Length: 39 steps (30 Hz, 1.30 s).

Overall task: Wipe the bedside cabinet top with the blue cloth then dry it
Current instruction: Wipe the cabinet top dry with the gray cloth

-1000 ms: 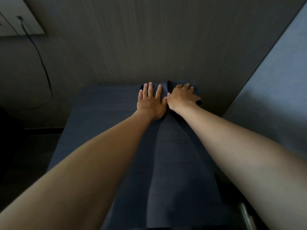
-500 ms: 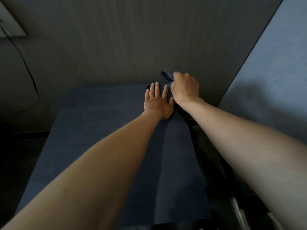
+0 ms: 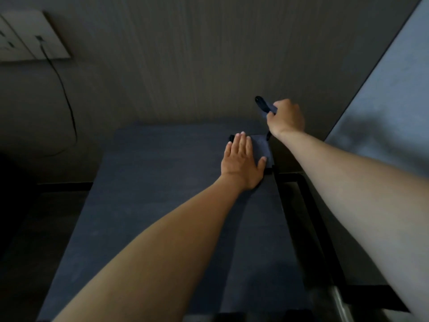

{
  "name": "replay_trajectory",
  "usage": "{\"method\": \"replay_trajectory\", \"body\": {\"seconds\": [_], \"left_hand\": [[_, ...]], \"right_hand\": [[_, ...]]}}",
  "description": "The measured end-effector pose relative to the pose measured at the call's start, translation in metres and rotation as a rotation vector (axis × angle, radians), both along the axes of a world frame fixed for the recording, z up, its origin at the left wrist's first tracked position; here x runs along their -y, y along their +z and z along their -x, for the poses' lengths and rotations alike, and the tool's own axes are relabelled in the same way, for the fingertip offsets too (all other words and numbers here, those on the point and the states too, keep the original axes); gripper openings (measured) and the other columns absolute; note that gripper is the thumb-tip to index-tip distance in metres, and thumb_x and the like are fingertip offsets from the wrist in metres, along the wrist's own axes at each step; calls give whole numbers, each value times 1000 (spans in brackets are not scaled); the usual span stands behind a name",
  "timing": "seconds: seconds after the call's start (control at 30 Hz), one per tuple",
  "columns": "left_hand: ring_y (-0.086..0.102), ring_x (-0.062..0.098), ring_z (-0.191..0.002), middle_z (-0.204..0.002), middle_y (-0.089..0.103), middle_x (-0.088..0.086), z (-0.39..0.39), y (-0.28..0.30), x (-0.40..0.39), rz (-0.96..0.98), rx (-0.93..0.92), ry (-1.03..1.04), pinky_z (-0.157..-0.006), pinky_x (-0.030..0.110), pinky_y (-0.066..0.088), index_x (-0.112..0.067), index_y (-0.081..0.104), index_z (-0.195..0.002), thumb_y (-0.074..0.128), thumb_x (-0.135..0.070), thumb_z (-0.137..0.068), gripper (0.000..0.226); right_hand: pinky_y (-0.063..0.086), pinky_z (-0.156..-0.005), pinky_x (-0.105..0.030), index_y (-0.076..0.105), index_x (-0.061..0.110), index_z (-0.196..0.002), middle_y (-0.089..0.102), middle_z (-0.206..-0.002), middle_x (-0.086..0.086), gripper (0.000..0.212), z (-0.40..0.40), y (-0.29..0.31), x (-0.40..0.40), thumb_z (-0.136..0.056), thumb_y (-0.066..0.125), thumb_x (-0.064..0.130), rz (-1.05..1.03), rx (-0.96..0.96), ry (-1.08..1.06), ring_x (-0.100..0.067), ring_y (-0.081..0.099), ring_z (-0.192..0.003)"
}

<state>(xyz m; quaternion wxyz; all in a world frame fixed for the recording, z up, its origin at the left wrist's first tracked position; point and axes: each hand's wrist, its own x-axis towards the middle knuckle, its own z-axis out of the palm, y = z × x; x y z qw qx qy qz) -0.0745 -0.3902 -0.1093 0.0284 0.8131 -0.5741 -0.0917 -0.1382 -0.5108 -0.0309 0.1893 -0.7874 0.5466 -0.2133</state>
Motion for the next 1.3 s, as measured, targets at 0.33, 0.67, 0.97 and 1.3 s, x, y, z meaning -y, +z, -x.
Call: {"method": "replay_trajectory", "body": {"seconds": [0.33, 0.67, 0.97, 1.3], "left_hand": [[-17, 25, -152, -165, -15, 11, -18, 3, 43, -22, -2, 49, -124, 42, -5, -5, -9, -156, 12, -56, -101, 78], [-14, 25, -152, -166, -12, 11, -27, 0, 67, 23, -6, 31, -124, 42, -5, -18, -7, -159, 14, -55, -102, 71], [-16, 27, -152, -165, -13, 11, -9, 2, 34, 13, -8, -27, -123, 43, -7, -30, -4, -158, 12, -52, -103, 62], [-23, 26, -150, -164, -20, 11, 50, 6, -61, -2, -37, -33, -123, 44, -9, -27, -8, -158, 11, -52, -103, 64]], "right_hand": [[48, -64, -37, 57, 11, -73, 60, -73, -6, 24, -2, -8, 13, -96, 55, 19, -15, 21, 38, -27, 64, -75], [36, -65, -31, 55, 17, -80, 59, -83, -5, 18, 9, -12, 14, -98, 54, 23, 110, -95, 87, -30, 63, -88], [40, -65, -31, 66, 13, -101, 70, -101, -11, 16, 17, -10, -4, -99, 54, 23, 183, -162, 118, -32, 66, -96], [49, -63, -32, 64, 11, -108, 72, -100, -10, 14, 25, 5, -85, -98, 57, 17, 431, -374, 233, -28, 72, -88]]}}
